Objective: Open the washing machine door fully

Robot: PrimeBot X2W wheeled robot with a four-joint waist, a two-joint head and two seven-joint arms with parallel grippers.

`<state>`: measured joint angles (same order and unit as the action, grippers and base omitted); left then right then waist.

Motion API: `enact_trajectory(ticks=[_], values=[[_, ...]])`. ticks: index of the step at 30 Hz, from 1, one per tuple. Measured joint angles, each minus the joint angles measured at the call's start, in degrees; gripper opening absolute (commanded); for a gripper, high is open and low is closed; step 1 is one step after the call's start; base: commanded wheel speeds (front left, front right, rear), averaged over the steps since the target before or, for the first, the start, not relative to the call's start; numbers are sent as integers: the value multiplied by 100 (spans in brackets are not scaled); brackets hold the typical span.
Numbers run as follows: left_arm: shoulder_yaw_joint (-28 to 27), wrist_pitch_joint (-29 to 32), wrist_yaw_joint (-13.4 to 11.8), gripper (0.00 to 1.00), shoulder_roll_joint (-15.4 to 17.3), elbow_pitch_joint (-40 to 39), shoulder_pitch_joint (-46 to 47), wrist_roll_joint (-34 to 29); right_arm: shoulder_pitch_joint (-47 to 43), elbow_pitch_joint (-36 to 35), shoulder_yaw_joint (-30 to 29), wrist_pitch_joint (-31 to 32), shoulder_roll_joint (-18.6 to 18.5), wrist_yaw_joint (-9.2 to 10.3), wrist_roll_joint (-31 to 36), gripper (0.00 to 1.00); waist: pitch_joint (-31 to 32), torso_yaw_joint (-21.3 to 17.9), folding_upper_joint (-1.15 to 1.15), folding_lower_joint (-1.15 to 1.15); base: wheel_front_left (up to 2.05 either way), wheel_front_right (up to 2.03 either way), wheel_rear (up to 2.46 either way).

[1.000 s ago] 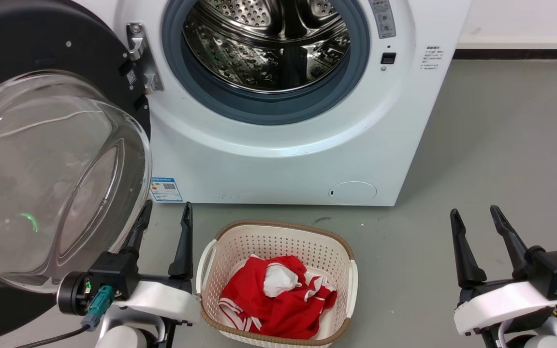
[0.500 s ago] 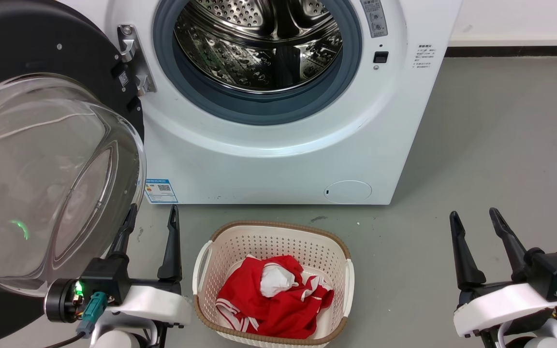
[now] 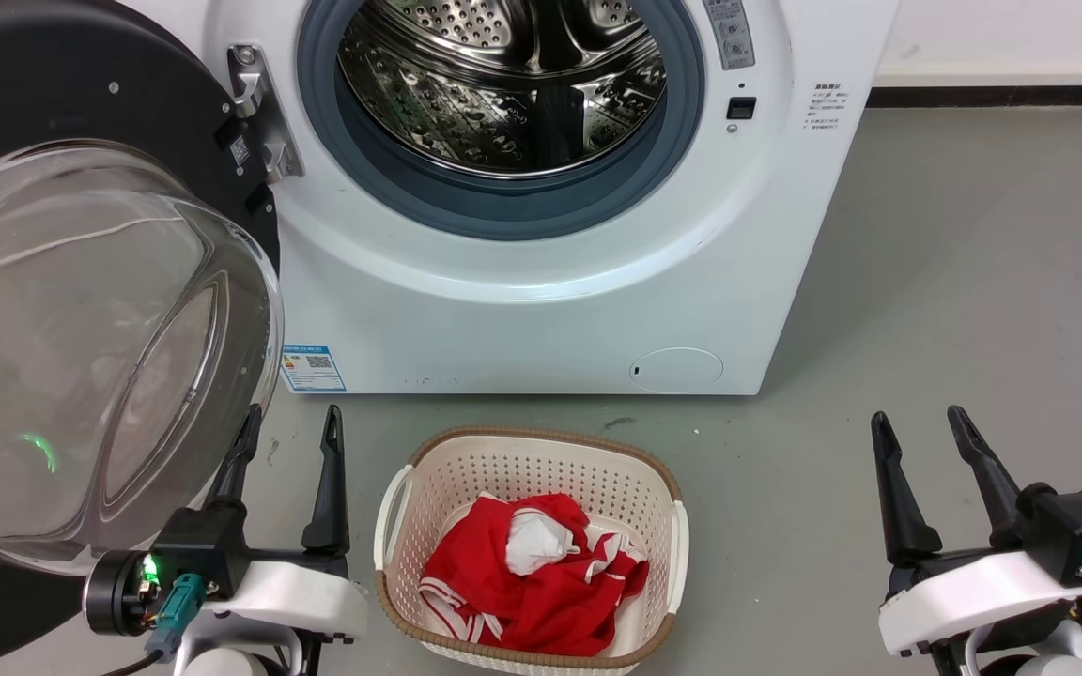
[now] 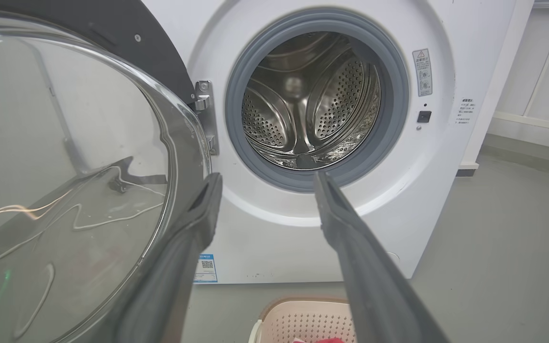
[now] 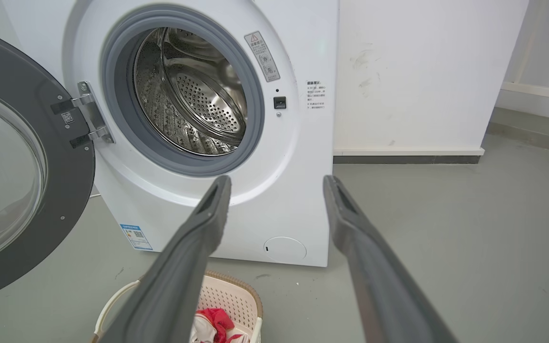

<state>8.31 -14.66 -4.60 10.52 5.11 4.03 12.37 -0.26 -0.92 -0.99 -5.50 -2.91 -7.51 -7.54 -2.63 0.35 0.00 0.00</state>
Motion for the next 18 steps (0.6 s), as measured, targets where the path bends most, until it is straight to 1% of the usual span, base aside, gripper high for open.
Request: enact_trajectory(ticks=[4,5,10,18], values=[[8,-7,-4,100,0,32,0,46,1,13,7,-1,0,1,-8,100,-15,-7,0,0,0,0,0],[16,-8,5,0,-3,35,0,58,1,14,10,-1,0,1,-9,0,-19,-8,0,0,0,0,0],[63,25,7,0,-80,278,-160,78,-130,265,13,4,0,0,-34,0,-20,-9,0,0,0,0,0],[-85,248,125,0,-167,370,-175,907,-124,391,14,78,-14,0,-951,0,-2,-10,0,0,0,0,0]])
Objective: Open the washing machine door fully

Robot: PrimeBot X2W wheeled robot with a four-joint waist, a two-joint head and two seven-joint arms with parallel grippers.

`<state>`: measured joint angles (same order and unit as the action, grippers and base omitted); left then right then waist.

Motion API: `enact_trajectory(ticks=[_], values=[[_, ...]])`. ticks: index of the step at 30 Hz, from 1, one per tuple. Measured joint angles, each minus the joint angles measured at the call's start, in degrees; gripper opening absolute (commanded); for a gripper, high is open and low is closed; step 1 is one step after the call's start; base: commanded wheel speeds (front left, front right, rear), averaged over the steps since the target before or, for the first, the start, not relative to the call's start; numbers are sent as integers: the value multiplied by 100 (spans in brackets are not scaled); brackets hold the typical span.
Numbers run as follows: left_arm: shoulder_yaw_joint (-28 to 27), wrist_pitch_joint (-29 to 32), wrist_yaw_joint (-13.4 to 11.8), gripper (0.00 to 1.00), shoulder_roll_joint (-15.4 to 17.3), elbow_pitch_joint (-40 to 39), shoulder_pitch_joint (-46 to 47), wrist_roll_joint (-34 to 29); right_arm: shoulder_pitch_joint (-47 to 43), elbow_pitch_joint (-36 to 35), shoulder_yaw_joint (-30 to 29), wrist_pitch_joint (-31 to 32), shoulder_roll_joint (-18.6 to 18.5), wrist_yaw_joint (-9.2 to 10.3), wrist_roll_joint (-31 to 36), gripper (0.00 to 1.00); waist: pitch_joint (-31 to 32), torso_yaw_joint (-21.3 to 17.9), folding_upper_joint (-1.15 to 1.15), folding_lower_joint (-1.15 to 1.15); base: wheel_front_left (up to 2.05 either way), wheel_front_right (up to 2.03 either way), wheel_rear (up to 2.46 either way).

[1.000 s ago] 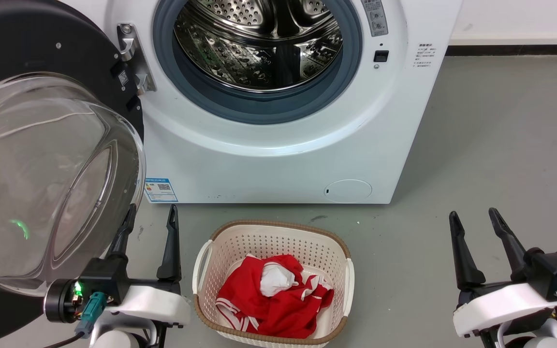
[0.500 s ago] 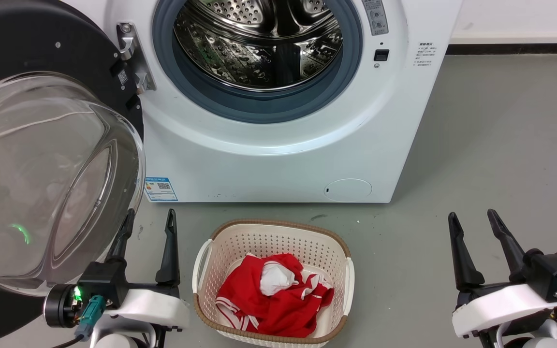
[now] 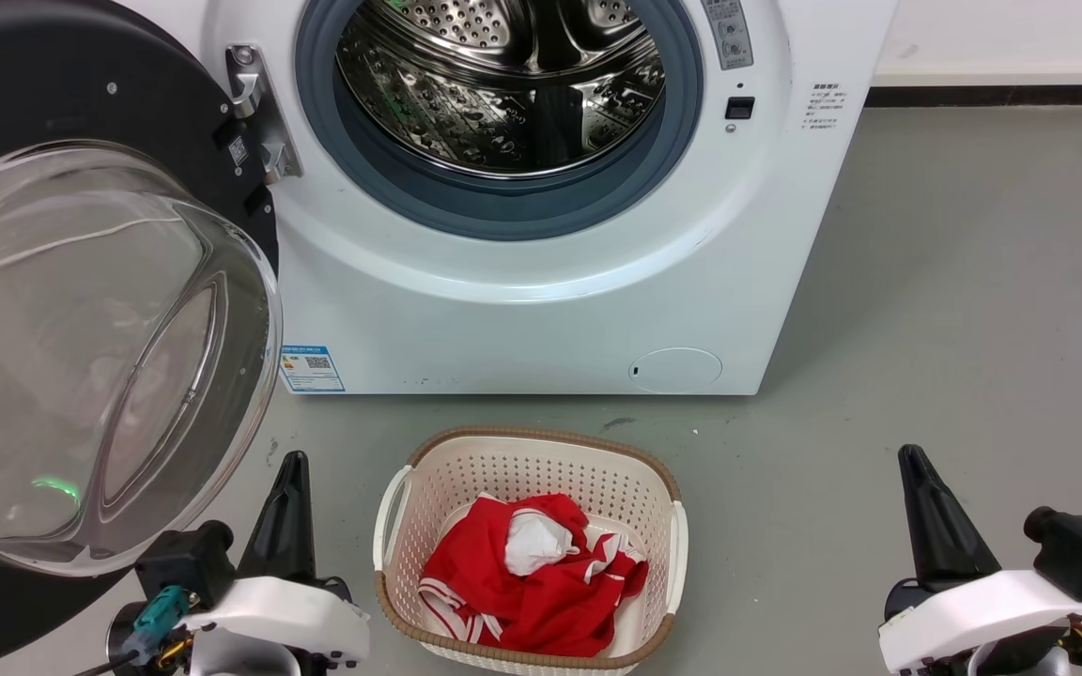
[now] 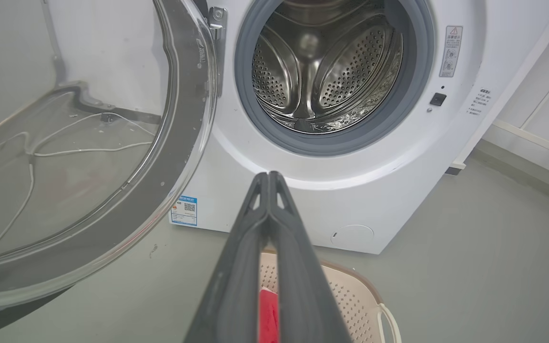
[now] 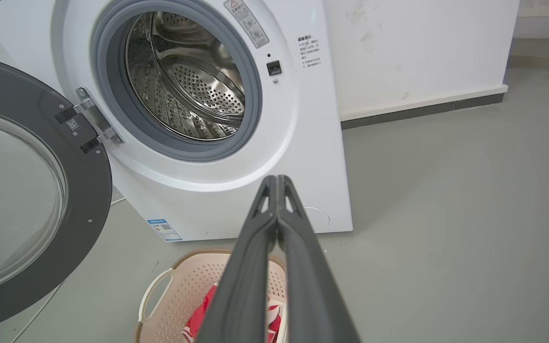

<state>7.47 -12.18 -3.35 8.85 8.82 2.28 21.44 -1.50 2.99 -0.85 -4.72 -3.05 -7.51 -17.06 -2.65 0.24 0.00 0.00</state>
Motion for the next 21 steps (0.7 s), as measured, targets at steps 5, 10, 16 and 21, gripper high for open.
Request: enact_trajectory(ticks=[5,10,16,21], values=[[-94,138,80,0,-36,36,5,495,19,87,-1,59,-23,0,-580,0,11,-1,0,0,0,0,0],[-197,259,143,0,-67,69,18,977,38,151,-3,100,-40,1,-1095,0,21,-2,0,0,0,0,0],[-291,402,234,0,-112,107,34,1499,136,245,-11,157,-58,1,-1694,0,34,-4,0,0,0,0,0],[-385,510,288,0,-157,144,51,1918,155,298,-21,203,-70,1,-2145,0,45,-4,0,0,0,0,0]])
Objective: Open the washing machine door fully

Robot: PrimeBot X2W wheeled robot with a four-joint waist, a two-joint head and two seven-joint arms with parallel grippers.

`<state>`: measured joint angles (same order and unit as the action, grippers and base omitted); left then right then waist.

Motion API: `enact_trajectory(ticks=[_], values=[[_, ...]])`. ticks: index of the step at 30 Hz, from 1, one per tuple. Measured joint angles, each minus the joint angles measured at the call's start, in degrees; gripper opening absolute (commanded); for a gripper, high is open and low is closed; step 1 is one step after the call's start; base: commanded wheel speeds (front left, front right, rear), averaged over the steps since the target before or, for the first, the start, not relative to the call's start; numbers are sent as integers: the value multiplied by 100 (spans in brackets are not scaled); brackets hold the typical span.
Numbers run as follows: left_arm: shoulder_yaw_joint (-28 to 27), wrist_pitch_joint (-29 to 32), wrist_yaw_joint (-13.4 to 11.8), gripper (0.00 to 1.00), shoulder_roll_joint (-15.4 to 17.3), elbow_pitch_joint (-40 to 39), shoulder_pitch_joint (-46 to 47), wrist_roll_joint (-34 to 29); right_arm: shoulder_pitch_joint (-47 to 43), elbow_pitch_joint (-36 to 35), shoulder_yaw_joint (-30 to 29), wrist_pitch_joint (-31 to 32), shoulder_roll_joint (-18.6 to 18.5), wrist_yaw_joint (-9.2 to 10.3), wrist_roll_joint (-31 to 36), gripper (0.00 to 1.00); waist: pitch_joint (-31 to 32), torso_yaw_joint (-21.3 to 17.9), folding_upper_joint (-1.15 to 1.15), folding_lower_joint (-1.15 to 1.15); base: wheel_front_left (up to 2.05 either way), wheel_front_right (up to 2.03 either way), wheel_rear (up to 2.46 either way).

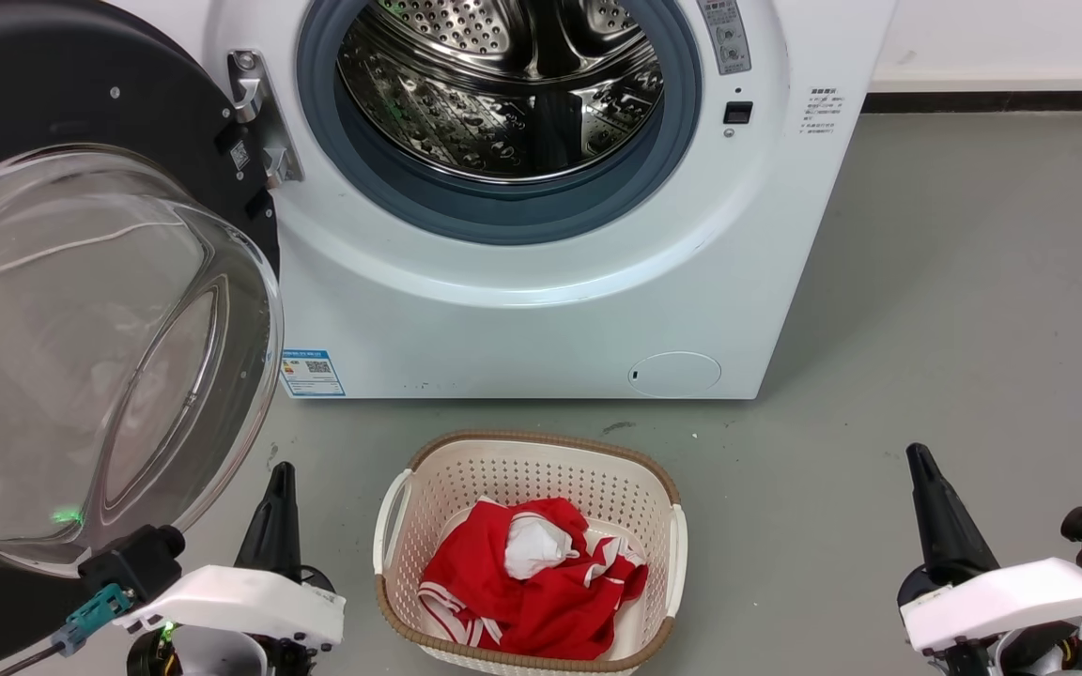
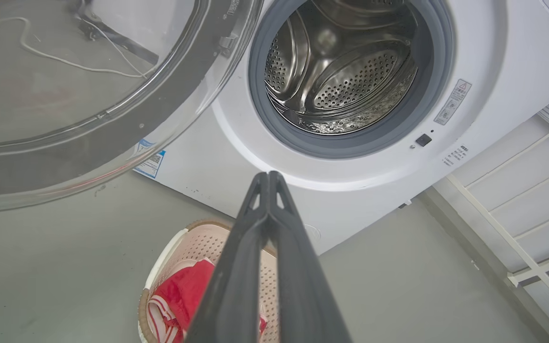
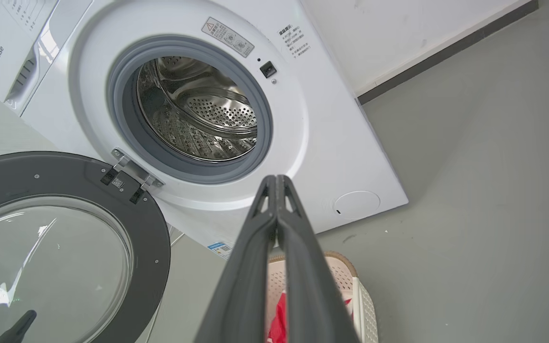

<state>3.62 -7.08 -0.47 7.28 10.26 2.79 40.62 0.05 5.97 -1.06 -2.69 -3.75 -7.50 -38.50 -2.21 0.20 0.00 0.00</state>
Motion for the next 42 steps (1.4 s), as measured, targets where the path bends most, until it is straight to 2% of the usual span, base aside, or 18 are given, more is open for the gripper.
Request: enact_trajectory(ticks=[19,42], values=[[-280,393,210,0,-113,105,94,1471,155,219,-59,182,-36,0,-1613,0,42,-4,0,0,0,0,0],[-565,751,430,0,-242,211,180,2833,311,435,-157,383,-48,1,-3073,0,90,-9,0,0,0,0,0]])
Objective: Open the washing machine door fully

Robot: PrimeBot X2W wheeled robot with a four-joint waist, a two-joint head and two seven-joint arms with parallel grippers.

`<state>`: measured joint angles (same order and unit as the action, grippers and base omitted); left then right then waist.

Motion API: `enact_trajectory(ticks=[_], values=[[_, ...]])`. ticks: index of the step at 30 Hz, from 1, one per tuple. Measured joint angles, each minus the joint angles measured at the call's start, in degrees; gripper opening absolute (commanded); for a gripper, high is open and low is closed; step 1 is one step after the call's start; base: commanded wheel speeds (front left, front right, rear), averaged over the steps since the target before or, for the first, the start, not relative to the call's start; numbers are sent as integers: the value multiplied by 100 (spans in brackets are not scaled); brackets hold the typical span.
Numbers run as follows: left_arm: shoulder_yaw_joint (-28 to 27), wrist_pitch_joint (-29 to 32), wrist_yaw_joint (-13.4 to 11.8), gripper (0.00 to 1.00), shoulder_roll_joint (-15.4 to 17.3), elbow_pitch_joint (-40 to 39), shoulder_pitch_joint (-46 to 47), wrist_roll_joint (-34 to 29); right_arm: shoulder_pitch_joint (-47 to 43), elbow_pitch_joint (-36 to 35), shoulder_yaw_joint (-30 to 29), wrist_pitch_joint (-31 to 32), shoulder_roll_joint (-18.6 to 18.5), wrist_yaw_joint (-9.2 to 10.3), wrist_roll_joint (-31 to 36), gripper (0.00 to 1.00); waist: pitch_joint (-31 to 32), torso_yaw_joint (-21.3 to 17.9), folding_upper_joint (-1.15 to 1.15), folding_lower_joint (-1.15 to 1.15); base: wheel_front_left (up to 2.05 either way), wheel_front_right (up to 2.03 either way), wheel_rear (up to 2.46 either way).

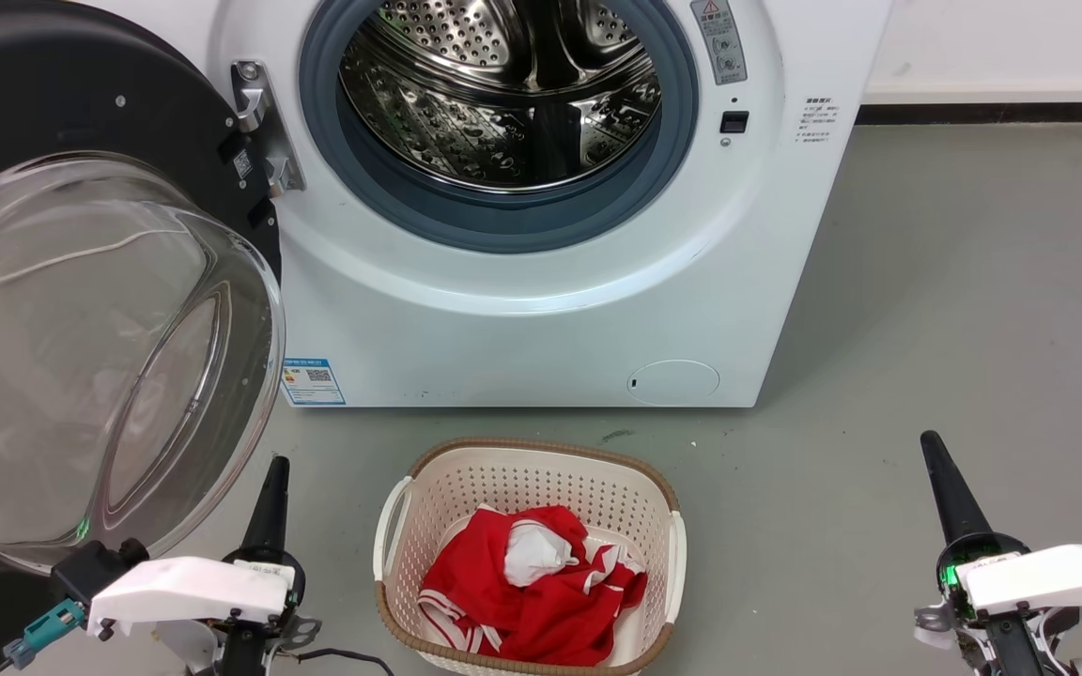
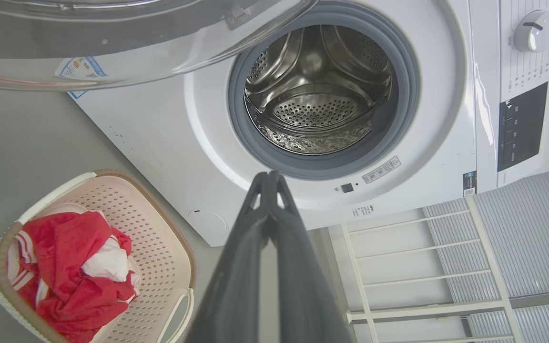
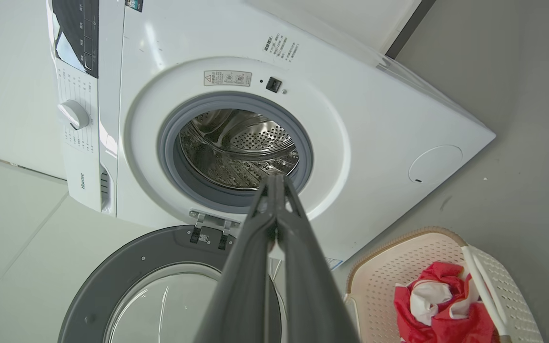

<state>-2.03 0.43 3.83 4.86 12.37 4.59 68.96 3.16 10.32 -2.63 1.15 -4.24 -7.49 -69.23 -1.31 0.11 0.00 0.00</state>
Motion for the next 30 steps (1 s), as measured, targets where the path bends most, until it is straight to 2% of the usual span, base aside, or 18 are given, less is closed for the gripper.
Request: enact_trajectory(ticks=[30], values=[[-274,376,223,0,-123,97,69,1419,156,221,-124,242,1,0,-1486,0,63,-6,0,0,0,0,0]])
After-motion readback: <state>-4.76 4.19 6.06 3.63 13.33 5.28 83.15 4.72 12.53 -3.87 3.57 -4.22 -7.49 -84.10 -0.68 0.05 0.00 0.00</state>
